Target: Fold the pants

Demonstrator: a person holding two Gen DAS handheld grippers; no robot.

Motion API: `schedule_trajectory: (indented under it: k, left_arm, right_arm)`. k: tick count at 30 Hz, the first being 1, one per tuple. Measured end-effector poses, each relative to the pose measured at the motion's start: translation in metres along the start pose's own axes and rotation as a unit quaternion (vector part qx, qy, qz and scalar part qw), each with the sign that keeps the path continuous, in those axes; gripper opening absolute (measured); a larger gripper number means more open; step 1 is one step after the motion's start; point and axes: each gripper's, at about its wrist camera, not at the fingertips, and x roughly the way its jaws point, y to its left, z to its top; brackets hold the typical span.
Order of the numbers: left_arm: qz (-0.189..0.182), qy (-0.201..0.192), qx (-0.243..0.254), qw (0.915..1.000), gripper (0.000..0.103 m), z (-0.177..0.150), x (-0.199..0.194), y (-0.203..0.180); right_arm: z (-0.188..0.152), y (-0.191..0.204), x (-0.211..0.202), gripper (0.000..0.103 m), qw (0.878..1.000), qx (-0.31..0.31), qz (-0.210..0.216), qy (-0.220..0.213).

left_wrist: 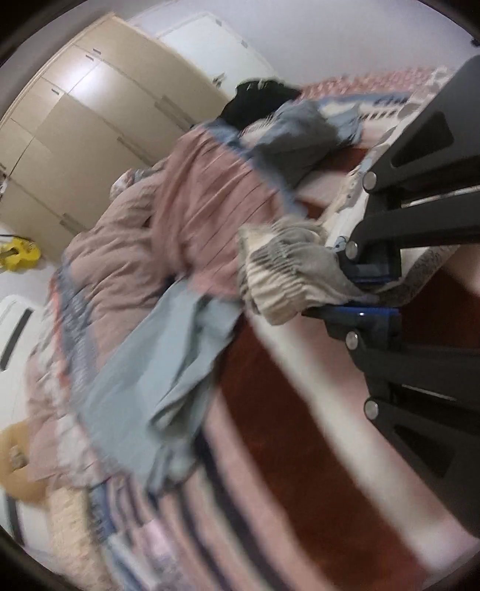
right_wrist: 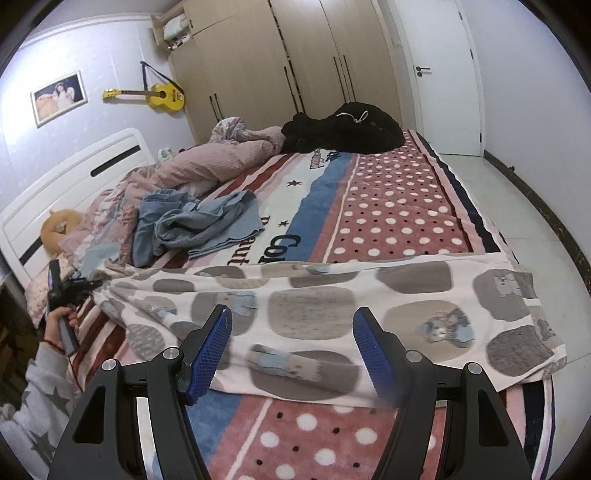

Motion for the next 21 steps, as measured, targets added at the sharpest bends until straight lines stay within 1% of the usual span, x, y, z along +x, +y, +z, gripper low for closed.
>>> schedule_trajectory:
  k: [2,5,7,9,12,15,18,19,21]
  left_arm:
    - [0.032,-0.021,0.011,0.9992,0.006,0.014,-0.008,0.007]
    - [0.054,-0.041,0.016,0.9976,0.006,0.031,-0.021,0.012]
    - [0.056,-0.057,0.026,0.9965,0.006,0.038,-0.032,0.005]
    - [0.045,-0.069,0.043,0.9956,0.006,0.04,-0.044,-0.01]
    - [0.015,-0.089,0.092,0.9917,0.006,0.03,-0.066,-0.053]
    - [-0.036,-0.104,0.148,0.9829,0.006,0.011,-0.09,-0.108]
    - [-0.088,-0.099,0.21,0.9686,0.006,-0.019,-0.105,-0.172]
    - [-0.11,-0.09,0.233,0.9621,0.006,-0.035,-0.108,-0.197]
    - [-0.148,-0.068,0.263,0.9509,0.006,-0.066,-0.106,-0.234]
  right_arm:
    - [-0.001,0.0,0.002,0.064,1.0,0.0,0.0,0.003]
    - [-0.004,-0.001,0.004,0.064,1.0,0.001,0.003,0.007]
    - [-0.005,-0.002,0.005,0.064,1.0,0.002,0.004,0.005]
    - [-0.005,-0.002,0.005,0.064,1.0,0.005,0.008,0.003]
    - [-0.006,-0.005,0.005,0.064,1.0,0.011,0.014,-0.001]
    - [-0.007,-0.01,0.005,0.064,1.0,0.018,0.02,-0.003]
    - [-0.011,-0.016,0.002,0.064,0.999,0.025,0.024,-0.007]
    - [-0.012,-0.018,0.001,0.064,0.999,0.027,0.025,-0.009]
    - [-0.015,-0.024,-0.003,0.064,0.999,0.03,0.025,-0.012]
